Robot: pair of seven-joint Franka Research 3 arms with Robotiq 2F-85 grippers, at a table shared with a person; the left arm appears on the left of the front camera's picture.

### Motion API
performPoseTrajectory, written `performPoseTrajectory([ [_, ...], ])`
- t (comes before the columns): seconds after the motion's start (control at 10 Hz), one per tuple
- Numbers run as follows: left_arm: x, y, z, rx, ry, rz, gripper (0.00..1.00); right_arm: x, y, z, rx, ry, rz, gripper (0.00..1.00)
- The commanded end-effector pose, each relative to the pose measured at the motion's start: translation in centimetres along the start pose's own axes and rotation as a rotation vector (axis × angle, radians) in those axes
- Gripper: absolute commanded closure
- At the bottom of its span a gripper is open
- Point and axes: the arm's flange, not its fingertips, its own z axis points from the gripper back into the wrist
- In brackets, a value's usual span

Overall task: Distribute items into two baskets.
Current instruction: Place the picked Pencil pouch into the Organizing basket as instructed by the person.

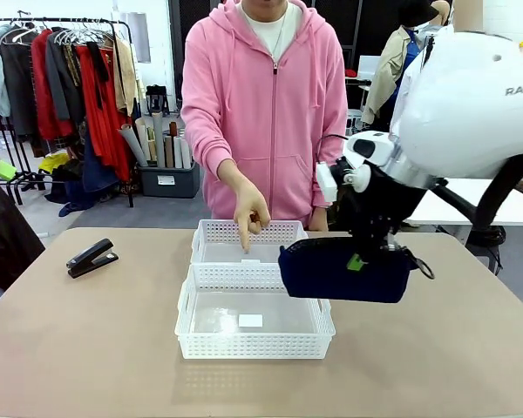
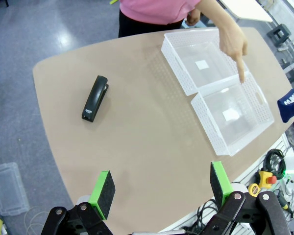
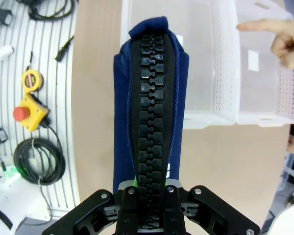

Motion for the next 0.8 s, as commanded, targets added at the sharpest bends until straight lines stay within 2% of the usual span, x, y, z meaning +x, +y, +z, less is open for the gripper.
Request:
performPoseTrajectory([
  [0.0, 0.0, 0.0, 0.0, 0.005, 0.002, 0.001, 0.0, 2.6, -0.6, -0.9, -0.024, 0.021, -0.03, 1.0],
  [0.7, 0.0, 0.0, 0.0, 0.005, 0.002, 0.001, 0.0, 9.4, -1.7, -5.3, -0.073, 0.04, -0.017, 1.0],
])
